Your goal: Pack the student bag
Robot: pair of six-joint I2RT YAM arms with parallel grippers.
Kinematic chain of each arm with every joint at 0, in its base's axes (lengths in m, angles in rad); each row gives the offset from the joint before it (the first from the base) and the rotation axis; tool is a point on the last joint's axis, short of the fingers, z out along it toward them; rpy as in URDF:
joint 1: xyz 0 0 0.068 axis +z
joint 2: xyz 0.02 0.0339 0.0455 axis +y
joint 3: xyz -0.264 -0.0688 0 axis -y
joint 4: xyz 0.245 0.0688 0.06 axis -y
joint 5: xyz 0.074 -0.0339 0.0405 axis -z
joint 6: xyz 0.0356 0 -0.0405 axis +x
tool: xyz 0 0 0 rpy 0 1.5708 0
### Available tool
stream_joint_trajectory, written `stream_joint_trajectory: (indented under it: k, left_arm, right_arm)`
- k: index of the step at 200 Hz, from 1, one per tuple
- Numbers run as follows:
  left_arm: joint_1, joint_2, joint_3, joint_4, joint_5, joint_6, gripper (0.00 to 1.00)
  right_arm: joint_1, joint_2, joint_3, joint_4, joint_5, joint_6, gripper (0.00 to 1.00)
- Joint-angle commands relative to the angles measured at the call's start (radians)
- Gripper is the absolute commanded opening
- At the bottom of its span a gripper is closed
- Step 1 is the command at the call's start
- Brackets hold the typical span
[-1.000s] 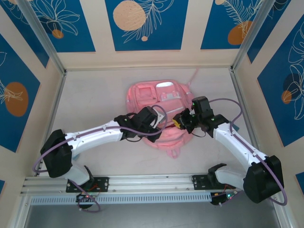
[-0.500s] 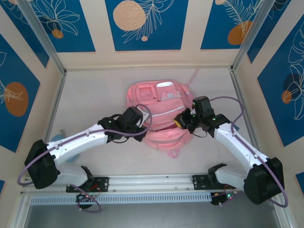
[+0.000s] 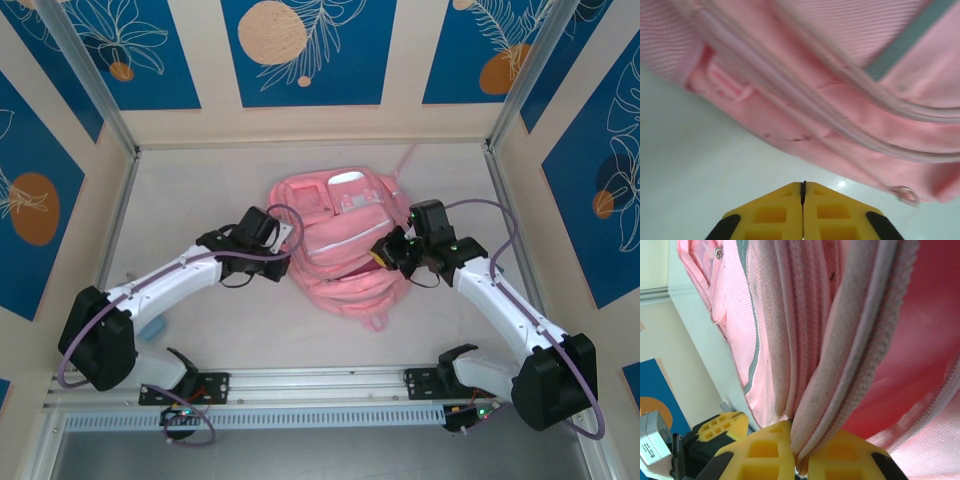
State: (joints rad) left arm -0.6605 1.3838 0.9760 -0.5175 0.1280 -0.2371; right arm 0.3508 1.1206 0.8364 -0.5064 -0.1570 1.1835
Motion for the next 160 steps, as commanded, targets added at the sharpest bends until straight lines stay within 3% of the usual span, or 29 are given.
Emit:
stream_joint_trajectory:
  k: [1, 28, 91, 140, 160]
  left_arm:
    - [-0.010, -0.037, -0.017, 0.091, 0.193, -0.016, 0.18]
    - [-0.046, -0.074, -0.059, 0.166, 0.263, -0.051, 0.30]
    - [-0.124, -0.005, -0.076, 0.252, 0.257, -0.107, 0.42]
    - [-0.155, 0.050, -0.065, 0.291, 0.250, -0.128, 0.44]
    - [-0.161, 0.061, -0.065, 0.285, 0.235, -0.125, 0.39]
  right_arm:
    - [-0.005, -0.015, 0.060, 0.054, -0.054, -0.031, 0.01]
    - [-0.009, -0.007, 0.089, 0.088, -0.090, -0.031, 0.00]
    - [-0.011, 0.013, 0.106, 0.137, -0.127, -0.005, 0.00]
    - [-0.011, 0.016, 0.110, 0.139, -0.126, -0.001, 0.00]
    - [-0.012, 0.015, 0.110, 0.140, -0.127, 0.000, 0.00]
